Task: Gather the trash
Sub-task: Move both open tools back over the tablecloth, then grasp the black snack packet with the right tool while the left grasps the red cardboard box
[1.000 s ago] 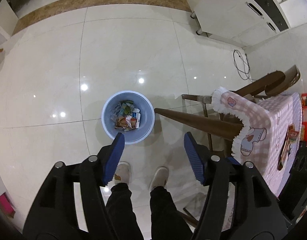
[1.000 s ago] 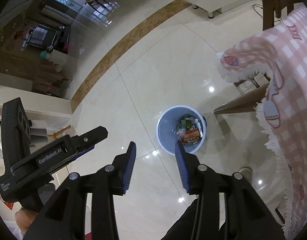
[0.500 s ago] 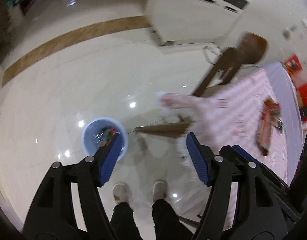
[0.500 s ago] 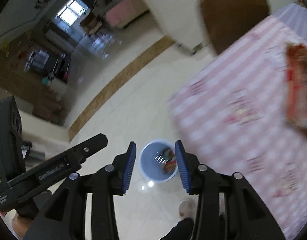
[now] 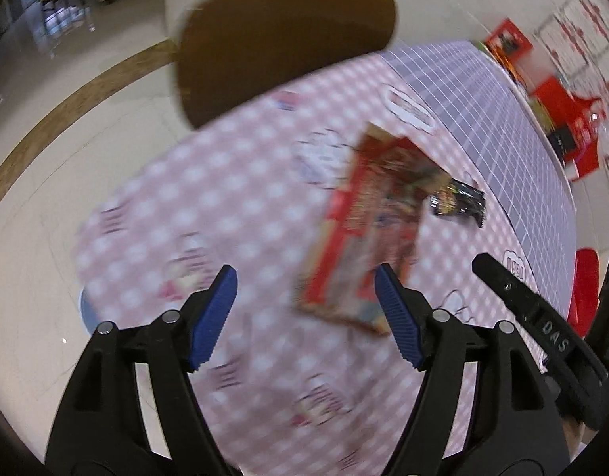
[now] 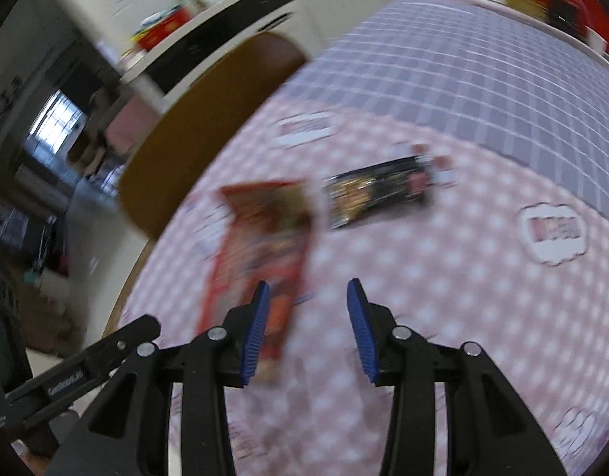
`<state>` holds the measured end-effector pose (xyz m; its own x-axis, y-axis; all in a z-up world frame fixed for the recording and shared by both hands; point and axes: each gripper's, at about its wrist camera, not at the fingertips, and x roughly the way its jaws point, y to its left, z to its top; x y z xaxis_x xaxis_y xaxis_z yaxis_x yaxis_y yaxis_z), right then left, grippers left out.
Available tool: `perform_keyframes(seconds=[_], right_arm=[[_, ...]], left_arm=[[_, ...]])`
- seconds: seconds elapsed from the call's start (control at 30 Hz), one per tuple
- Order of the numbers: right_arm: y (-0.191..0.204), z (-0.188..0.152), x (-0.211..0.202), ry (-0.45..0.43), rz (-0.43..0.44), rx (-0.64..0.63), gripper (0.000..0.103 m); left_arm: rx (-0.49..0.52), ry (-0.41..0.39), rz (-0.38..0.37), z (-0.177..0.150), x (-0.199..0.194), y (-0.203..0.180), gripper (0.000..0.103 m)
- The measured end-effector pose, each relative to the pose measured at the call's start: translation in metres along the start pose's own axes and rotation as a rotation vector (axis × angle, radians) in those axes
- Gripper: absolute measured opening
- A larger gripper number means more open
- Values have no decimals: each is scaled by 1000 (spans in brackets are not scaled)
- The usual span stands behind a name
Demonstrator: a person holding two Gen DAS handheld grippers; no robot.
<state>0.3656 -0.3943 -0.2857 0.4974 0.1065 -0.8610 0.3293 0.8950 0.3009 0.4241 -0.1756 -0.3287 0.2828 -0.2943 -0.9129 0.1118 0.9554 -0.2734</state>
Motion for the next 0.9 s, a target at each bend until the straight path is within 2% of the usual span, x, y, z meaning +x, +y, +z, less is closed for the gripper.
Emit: perform_keyframes(seconds=[0.13,0.3,0.47,0.6,0.7,0.77,0.8,0.83,0.9], right_arm=[[-44,19,18,9,-6,90,40],[-67,38,45,34,20,148,40],[-65,51,58,19,35,165,41],[-61,63,66,-4,43,177,47],[-56,71,73,-27,22,154,48],[-50,75,77,-40,-5,113,42],[-48,77,80,-36,-17,92,22],[-47,78,83,-24,-22,71,14],[-46,78,83,-23,-14,50,12]], left_arm=[[34,24,15,10,22,-32,71],[36,42,47,15,38,-46,71],[14,44,77,21,41,-38,72],[0,42,87,25,44,-33,72],[-3,38,95,26,45,-32,72],[-3,42,91,27,47,-31,72],[-1,43,90,27,48,-30,72],[3,44,87,27,49,-31,72],[13,56,74,26,51,-32,72]])
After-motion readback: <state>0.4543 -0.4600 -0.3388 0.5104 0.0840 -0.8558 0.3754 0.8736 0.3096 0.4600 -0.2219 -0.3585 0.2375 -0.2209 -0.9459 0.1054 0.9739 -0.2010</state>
